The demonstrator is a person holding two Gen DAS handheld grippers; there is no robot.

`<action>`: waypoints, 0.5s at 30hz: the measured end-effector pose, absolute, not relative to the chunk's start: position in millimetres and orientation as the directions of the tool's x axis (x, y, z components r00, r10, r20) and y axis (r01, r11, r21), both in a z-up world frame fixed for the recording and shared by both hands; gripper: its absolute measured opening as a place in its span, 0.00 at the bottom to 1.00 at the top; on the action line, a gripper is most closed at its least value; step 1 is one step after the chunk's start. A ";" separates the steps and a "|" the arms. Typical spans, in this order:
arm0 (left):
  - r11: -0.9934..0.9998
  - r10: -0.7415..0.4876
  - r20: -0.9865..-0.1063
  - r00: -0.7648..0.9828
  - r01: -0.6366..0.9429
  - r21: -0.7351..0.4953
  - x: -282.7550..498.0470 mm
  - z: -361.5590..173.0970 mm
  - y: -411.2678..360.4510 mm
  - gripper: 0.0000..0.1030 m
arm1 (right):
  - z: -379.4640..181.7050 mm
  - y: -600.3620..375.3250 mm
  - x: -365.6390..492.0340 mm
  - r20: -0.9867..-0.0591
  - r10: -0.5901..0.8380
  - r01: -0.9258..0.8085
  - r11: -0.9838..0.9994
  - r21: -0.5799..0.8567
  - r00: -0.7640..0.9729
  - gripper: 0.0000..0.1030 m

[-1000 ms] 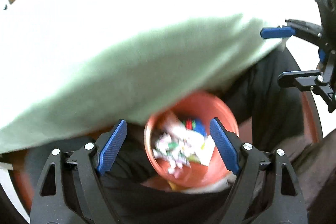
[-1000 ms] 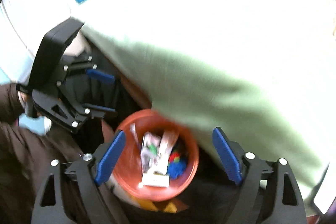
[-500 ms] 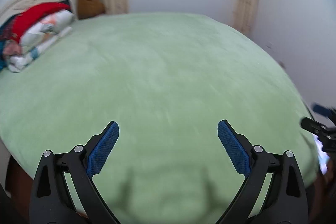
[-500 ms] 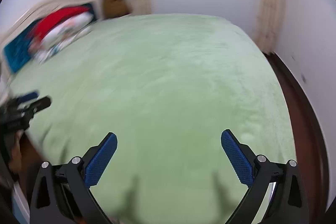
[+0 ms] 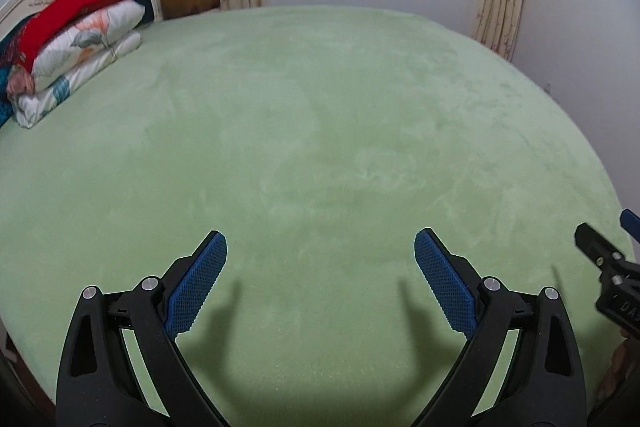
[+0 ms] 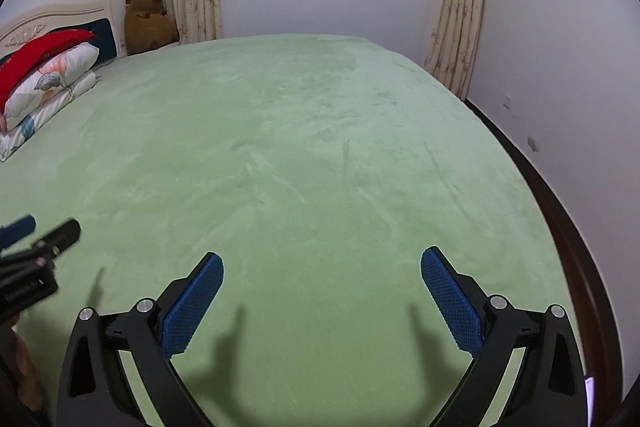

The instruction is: Collect trash

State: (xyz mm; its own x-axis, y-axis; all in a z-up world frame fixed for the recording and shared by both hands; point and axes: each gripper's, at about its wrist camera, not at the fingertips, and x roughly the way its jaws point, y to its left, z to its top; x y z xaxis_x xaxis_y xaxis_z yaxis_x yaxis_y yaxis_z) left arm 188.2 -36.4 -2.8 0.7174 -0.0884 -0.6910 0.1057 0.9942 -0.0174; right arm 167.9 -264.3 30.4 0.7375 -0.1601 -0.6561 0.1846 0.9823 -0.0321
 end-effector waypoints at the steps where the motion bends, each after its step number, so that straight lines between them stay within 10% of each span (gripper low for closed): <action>1: 0.995 -0.083 -0.697 0.712 0.102 -0.014 188.6 -5.9 -36.7 0.90 | 27.9 -265.8 168.5 -0.659 -0.163 0.196 0.980 -0.024 0.734 0.95; 15: 0.990 -0.072 -0.713 0.697 0.134 0.031 191.7 -17.3 -45.4 0.90 | 8.3 -273.6 180.2 -0.689 -0.177 0.242 0.970 -0.003 0.703 0.95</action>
State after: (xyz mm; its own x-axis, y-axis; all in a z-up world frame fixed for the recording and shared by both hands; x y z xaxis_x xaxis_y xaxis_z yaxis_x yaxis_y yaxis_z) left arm 191.7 -45.4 -17.3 0.6974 -0.0719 -0.7131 0.1340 0.9905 0.0312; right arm 180.2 -273.6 8.3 0.7030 -0.1772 -0.6887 0.2416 0.9704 -0.0031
